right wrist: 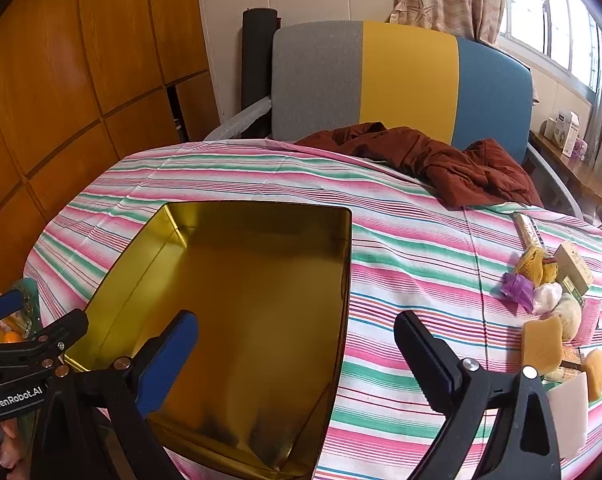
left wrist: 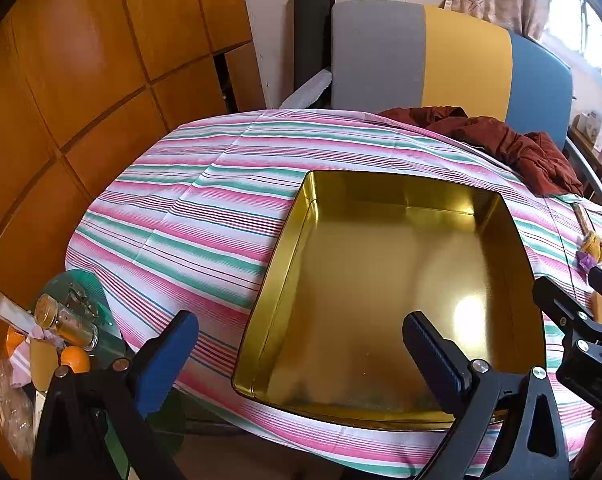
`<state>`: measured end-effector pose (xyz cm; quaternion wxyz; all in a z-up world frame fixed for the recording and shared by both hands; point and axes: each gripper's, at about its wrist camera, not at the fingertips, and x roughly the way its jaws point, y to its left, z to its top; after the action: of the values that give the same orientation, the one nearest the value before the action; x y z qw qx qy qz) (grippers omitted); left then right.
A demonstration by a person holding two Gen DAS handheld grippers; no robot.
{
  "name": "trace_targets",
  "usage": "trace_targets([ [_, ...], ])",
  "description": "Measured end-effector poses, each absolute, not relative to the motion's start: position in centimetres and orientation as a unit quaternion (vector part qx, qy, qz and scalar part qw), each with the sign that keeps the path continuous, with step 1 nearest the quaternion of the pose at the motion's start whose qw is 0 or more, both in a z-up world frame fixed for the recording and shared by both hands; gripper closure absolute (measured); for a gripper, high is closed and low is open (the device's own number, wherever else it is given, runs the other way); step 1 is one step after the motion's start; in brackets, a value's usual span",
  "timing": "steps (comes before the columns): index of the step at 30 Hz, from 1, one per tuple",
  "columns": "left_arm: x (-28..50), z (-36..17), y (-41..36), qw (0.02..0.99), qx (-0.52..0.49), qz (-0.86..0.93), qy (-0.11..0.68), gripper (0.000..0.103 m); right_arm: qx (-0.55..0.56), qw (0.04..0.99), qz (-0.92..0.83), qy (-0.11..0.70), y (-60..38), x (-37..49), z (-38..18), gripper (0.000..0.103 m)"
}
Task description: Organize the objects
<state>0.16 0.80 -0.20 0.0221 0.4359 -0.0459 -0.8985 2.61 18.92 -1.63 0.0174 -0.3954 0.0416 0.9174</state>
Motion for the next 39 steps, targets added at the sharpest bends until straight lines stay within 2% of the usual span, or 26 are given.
trace_targets([
  [6,0.4,-0.4,1.0,0.013,0.44,-0.897,-0.03,0.0,-0.375,0.011,0.926,0.045,19.7,3.5,-0.8,0.002],
  [10,0.8,-0.4,1.4,-0.043,0.443,-0.896,-0.01,0.0,-0.353,-0.027,0.934,0.045,20.4,4.6,-0.1,0.0],
  [15,1.4,-1.4,1.8,-0.132,0.469,-0.868,0.09,0.0,-0.342,-0.041,0.939,-0.017,21.1,6.9,0.0,0.0],
  [19,1.6,-2.9,2.7,-0.174,0.495,-0.833,0.176,0.0,-0.329,-0.015,0.944,-0.007,23.9,9.8,0.1,0.001],
  [21,2.1,-3.2,3.5,-0.173,0.494,-0.831,0.189,0.0,-0.322,0.004,0.947,-0.005,25.7,11.3,0.1,0.002],
  [23,2.4,-3.2,4.7,-0.179,0.494,-0.833,0.176,0.0,-0.322,0.027,0.946,-0.001,28.1,12.6,0.1,0.003],
  [26,2.9,-3.1,7.2,-0.194,0.499,-0.835,0.128,0.0,-0.325,0.062,0.944,0.007,31.8,14.7,-0.1,0.015],
  [28,3.3,-2.9,9.2,-0.208,0.505,-0.833,0.091,0.0,-0.328,0.093,0.94,0.015,34.9,16.6,-0.5,0.017],
  [32,4.4,-2.7,12.8,-0.249,0.503,-0.826,0.044,0.0,-0.336,0.136,0.93,0.051,40.6,19.8,-1.7,0.03],
  [37,6.0,-2.6,16.8,-0.303,0.494,-0.815,0.018,0.0,-0.364,0.19,0.909,0.066,45.7,23.4,-3.9,0.032],
  [39,6.4,-2.7,18.1,-0.321,0.492,-0.809,0.019,0.0,-0.376,0.196,0.903,0.072,47.1,24.4,-5.1,0.037],
])
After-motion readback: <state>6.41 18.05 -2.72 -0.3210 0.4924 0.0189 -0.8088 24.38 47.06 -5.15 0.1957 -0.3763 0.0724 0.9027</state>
